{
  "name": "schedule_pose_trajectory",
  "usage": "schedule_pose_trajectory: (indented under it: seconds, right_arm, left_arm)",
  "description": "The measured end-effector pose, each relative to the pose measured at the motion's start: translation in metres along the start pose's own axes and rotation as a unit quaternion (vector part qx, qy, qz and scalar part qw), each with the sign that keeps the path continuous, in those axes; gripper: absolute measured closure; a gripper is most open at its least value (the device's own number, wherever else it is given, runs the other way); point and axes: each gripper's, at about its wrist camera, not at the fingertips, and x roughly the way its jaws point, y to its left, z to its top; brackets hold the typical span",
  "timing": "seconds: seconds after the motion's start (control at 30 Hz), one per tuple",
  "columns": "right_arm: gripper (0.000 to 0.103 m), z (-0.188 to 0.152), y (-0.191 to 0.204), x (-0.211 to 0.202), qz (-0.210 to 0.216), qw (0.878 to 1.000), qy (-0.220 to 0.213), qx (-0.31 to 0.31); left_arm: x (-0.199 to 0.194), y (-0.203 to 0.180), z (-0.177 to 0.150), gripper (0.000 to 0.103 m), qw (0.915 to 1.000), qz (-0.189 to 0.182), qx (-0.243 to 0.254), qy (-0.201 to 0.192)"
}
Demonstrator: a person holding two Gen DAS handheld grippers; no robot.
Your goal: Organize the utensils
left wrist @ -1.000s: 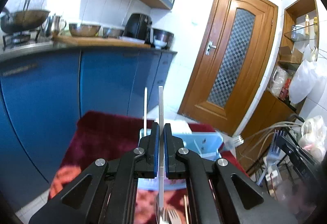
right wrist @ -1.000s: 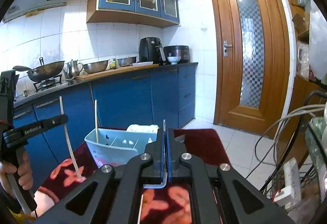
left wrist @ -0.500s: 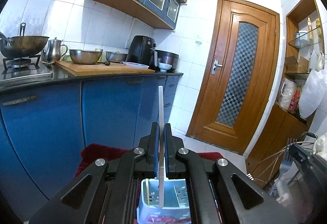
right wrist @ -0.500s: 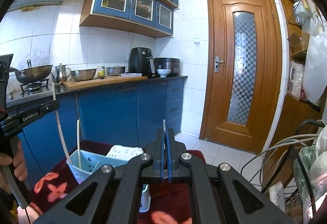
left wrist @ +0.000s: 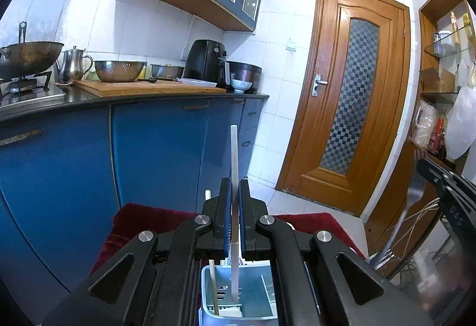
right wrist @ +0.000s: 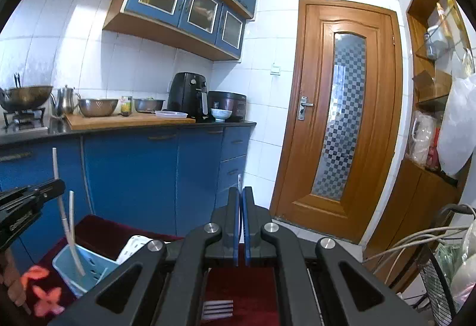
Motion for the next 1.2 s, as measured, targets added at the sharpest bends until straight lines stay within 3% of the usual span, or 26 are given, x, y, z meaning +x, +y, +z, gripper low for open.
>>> schedule_pose_trajectory:
  seconds: [0.17, 0.57, 1.07, 1.1, 1.2]
  right_arm:
    - [0.099, -0.016, 0.012, 0.02, 0.009, 1.0, 0.016, -0.009]
    - [0.098, -0.055, 0.031, 0.041, 0.082, 0.995, 0.065, 0.008]
    - [0.095, -0.062, 0.03, 0.034, 0.117, 0.989, 0.081, 0.039]
    - [0.092, -0.062, 0.028, 0.032, 0.119, 0.989, 0.082, 0.043]
    - [0.08, -0.061, 0.024, 0.028, 0.126, 0.987, 0.078, 0.055]
  left_arm:
    - [0.013, 0.003, -0.012, 0.101, 0.9999, -0.002, 0.002, 0.012]
    - [0.03, 0.006, -0.046, 0.101, 0.9988, -0.009, -0.003, 0.047]
    - [0.031, 0.002, -0.068, 0.1, 0.9968, -0.012, 0.007, 0.079]
    - [0.031, 0.002, -0.067, 0.098, 0.9966, -0.013, 0.007, 0.082]
    - [0.028, 0.003, -0.068, 0.077, 0.9962, -0.013, 0.006, 0.086]
